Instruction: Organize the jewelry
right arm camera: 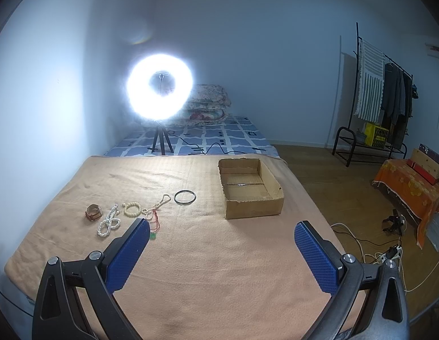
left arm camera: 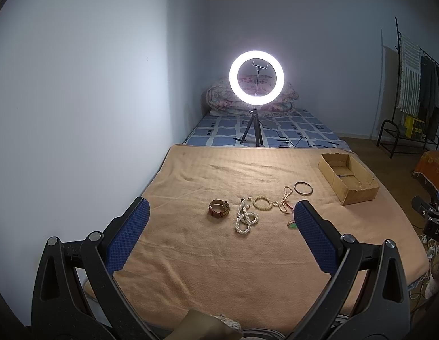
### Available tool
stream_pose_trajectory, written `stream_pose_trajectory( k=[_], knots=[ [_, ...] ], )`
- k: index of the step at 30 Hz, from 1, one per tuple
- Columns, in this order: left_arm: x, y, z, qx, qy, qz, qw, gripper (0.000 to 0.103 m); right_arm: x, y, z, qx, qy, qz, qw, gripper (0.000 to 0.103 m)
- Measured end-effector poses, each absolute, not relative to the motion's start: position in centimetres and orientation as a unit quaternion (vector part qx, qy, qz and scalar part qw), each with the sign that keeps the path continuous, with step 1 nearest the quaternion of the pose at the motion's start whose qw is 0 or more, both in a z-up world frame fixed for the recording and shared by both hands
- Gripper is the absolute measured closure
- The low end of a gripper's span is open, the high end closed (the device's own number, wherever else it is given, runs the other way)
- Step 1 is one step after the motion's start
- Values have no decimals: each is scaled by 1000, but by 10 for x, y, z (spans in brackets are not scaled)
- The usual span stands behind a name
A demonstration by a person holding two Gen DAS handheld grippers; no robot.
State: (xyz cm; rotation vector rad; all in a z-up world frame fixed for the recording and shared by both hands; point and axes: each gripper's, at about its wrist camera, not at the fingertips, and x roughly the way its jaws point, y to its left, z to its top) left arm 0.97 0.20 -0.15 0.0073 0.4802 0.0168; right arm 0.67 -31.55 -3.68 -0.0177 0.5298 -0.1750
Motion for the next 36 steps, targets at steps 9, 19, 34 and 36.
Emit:
stream_pose_trajectory(
  k=[9,19,34,36],
  knots=[
    [8,1,0,3,236,8,972,0,7,-315,-38,-7,262,-85,961,0],
    [7,-2,2,3,235,8,972,0,7,-316,-37,-7,262,-86,961,0],
    [6,-2,0,1,235,8,972,0,7,-314,-38,-4,263,-85,961,0],
    [6,-4,0,3,235,8,972,0,8,-312,-38,-4,264,-86,961,0]
  ],
)
